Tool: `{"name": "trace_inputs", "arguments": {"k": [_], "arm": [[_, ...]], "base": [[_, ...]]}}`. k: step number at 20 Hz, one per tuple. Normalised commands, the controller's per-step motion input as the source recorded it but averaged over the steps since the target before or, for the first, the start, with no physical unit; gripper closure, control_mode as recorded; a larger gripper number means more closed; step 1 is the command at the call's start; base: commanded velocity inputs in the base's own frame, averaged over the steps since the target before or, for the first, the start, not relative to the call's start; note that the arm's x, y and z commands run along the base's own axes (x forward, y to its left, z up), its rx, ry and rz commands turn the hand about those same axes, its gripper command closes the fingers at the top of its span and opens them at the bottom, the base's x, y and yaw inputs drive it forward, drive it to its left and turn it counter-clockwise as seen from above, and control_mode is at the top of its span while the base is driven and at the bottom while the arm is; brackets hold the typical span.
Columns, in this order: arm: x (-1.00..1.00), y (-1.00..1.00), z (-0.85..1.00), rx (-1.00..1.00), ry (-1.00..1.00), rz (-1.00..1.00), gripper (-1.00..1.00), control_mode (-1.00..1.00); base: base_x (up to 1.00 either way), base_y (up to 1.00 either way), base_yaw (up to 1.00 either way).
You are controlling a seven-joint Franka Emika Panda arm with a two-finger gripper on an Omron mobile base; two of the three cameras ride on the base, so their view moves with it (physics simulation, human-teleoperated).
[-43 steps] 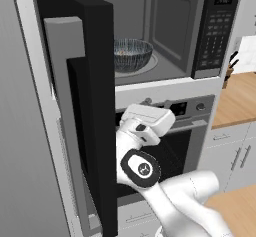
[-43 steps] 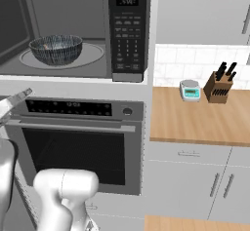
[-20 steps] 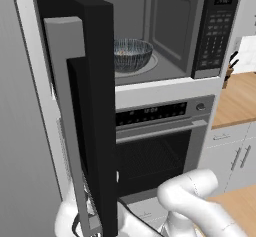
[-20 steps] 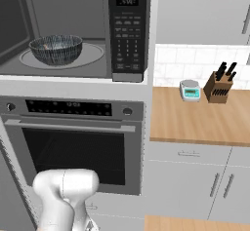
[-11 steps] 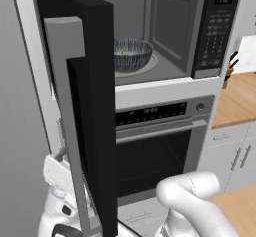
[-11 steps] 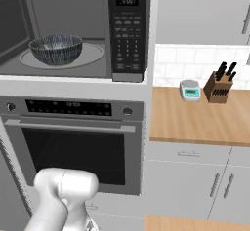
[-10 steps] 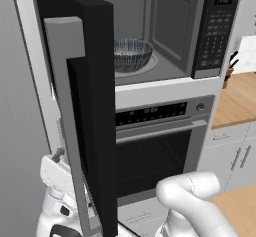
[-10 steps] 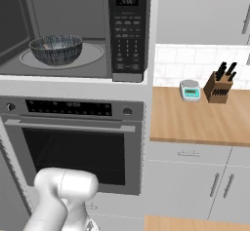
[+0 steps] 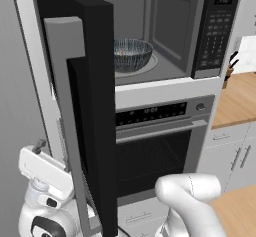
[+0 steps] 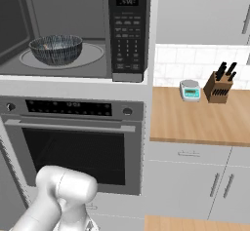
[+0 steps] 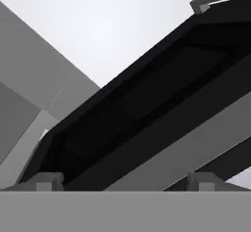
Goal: Pick the garlic from the sink and place it in the bowl. Then pick the bowl and place it in the microwave. Then close the microwave door and press the start button.
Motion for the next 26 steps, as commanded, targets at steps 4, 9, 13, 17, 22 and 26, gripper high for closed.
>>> {"name": "trace_inputs", "arguments": {"k": [4, 9, 13, 17, 22, 26], "arm": [[-0.25, -0.10, 0.50, 0.14, -0.02, 0.12, -1.00, -1.00], [-0.42, -0.42, 0.48, 0.17, -0.06, 0.15, -1.00, -1.00], [-0.44, -0.78, 0.27, 0.18, -0.08, 0.16, -1.00, -1.00], [-0.08, -0.94, 0.23, 0.16, -0.01, 0.16, -1.00, -1.00], [0.00, -0.96, 0.36, 0.13, 0.00, 0.17, -1.00, -1.00], [0.19, -0.82, 0.42, 0.12, 0.00, 0.15, -1.00, -1.00]], "base": [[0.00, 0.00, 0.00], [0.00, 0.00, 0.00], [0.00, 0.00, 0.00], [0.00, 0.00, 0.00], [0.00, 0.00, 0.00], [0.00, 0.00, 0.00]]}}
